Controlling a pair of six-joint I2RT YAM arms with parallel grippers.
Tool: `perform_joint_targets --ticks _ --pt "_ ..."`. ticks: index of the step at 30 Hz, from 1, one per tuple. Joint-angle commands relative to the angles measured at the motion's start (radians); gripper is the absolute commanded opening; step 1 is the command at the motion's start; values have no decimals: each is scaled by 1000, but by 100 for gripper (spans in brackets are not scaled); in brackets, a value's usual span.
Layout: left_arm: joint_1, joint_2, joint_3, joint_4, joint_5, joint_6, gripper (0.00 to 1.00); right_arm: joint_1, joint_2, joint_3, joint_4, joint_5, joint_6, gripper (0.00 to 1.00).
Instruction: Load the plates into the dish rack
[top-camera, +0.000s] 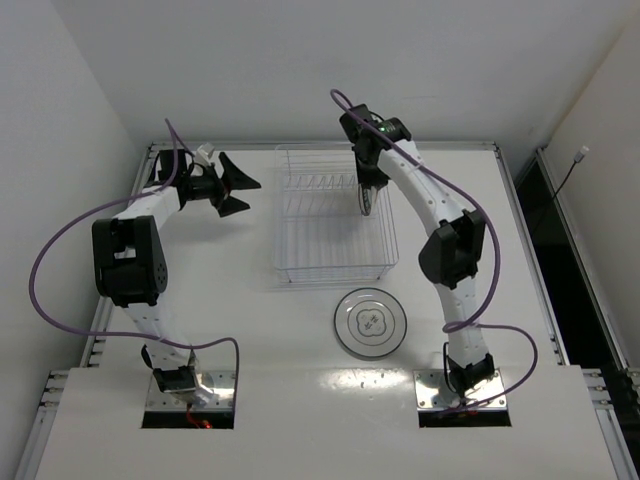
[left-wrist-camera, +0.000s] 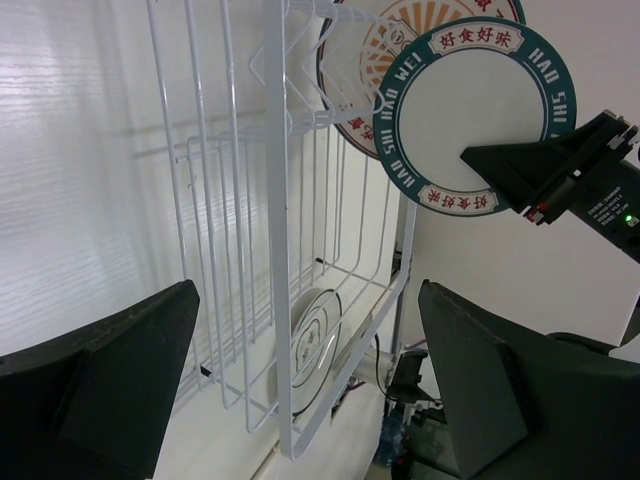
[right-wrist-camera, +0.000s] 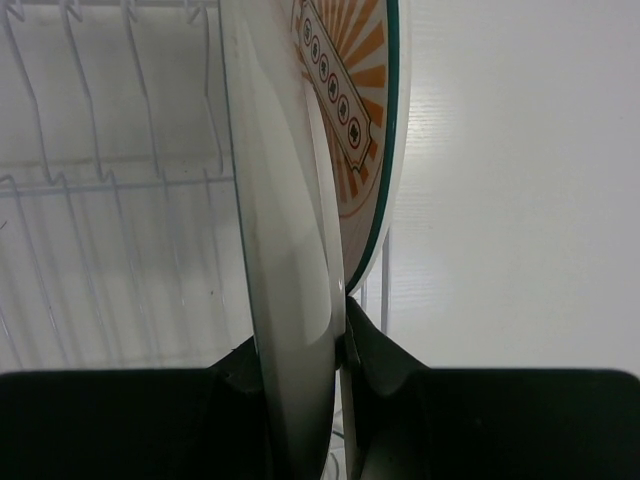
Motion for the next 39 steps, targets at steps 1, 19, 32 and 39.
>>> perform_joint_targets --ticks 1,19,32,39 --pt "9 4 -6 -24 5 50 90 -8 51 40 73 26 -13 0" --pt "124 32 -69 -96 -46 122 90 -65 56 60 84 -191 91 54" --pt "146 1 -125 -173 -135 194 90 -83 -494 -17 -148 -297 99 80" --pt "146 -2 -96 -182 -160 219 90 -94 -1249 -984 403 -393 299 100"
